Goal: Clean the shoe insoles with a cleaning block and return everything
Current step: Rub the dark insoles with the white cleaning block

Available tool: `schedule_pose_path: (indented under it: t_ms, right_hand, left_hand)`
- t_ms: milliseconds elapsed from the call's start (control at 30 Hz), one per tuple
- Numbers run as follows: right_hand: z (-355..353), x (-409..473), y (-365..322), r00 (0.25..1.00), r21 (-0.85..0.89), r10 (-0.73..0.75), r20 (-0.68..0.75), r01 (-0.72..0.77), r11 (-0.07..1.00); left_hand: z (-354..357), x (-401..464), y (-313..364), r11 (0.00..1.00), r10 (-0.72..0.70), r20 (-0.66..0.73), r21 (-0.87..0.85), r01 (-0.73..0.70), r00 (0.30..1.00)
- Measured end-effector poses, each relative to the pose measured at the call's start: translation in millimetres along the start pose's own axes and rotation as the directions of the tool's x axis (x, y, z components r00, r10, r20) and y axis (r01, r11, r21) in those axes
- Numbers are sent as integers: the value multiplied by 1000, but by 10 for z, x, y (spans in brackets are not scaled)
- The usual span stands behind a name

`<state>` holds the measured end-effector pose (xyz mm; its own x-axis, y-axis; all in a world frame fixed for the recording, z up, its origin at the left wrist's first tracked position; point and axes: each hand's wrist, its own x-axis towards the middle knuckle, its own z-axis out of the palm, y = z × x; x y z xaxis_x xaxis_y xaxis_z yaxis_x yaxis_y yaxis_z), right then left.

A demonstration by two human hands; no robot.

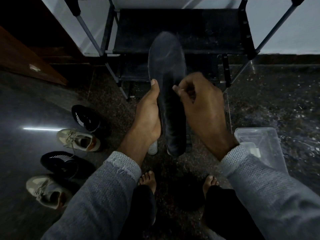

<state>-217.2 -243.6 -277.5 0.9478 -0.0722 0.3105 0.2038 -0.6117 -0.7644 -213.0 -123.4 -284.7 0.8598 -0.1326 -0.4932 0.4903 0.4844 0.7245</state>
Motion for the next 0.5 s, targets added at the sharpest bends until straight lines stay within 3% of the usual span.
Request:
schedule_pose_path:
  t_ms: [133, 267, 500]
  right_hand:
    - [21, -60, -43, 999, 39, 25, 22, -26, 999]
    - [143, -205, -176, 988, 68, -77, 130, 69, 995]
    - [26, 2, 3, 1000, 3, 14, 1, -14, 1000]
  left_hand:
    - [6, -16, 11, 1000, 3, -30, 3, -3, 1000]
    - [-20, -21, 38, 999, 32, -76, 26, -30, 997]
    - [7, -12, 15, 999, -17, -25, -28, 16, 1000]
